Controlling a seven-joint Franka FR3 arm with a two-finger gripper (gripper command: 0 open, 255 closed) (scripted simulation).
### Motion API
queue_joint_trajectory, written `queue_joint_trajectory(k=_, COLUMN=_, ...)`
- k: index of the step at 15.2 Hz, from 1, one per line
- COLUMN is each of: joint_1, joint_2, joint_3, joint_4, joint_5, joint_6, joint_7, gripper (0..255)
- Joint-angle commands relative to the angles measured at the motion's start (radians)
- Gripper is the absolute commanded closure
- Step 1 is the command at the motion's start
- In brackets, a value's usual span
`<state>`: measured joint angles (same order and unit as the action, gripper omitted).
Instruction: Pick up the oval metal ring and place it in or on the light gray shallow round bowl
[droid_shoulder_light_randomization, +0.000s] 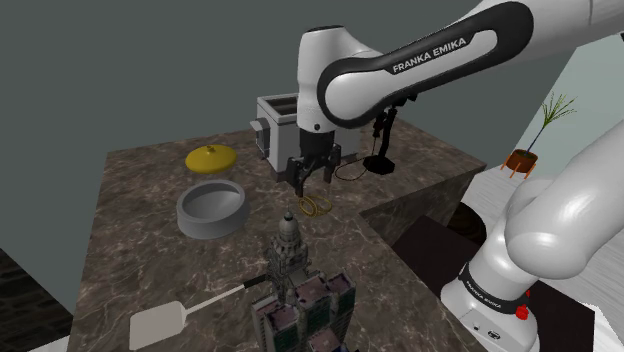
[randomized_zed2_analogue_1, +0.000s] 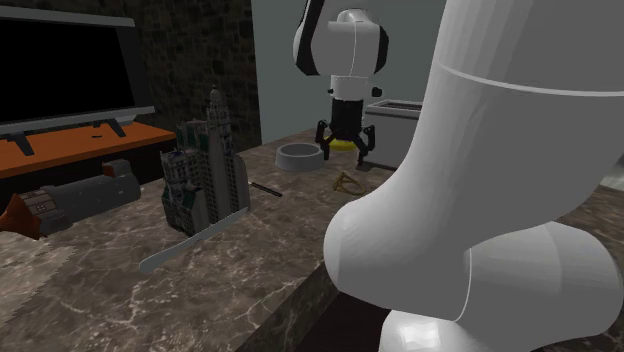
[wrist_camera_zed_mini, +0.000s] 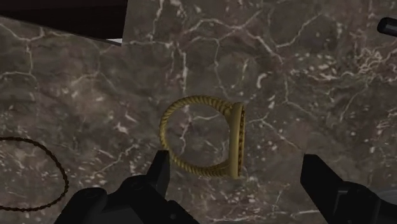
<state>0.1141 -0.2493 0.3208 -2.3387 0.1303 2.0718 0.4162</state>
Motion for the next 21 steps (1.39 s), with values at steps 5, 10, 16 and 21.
queue_joint_trajectory(k=5, joint_1=0.005, joint_2=0.048, joint_3=0.017, joint_4=-0.047, joint_5=-0.005, joint_6=0.094, joint_7=0.016, gripper=0)
queue_joint_trajectory(k=10, joint_1=0.005, joint_2=0.059, joint_3=0.019, joint_4=-0.059, joint_5=-0.007, joint_6=0.117, joint_7=0.018, gripper=0)
queue_joint_trajectory(k=16, joint_1=0.005, joint_2=0.059, joint_3=0.019, joint_4=-0.059, joint_5=-0.007, joint_6=0.117, joint_7=0.018, gripper=255)
queue_joint_trajectory(k=21, joint_1=0.005, joint_2=0.059, joint_3=0.019, joint_4=-0.059, joint_5=-0.007, joint_6=0.117, joint_7=0.018, gripper=255)
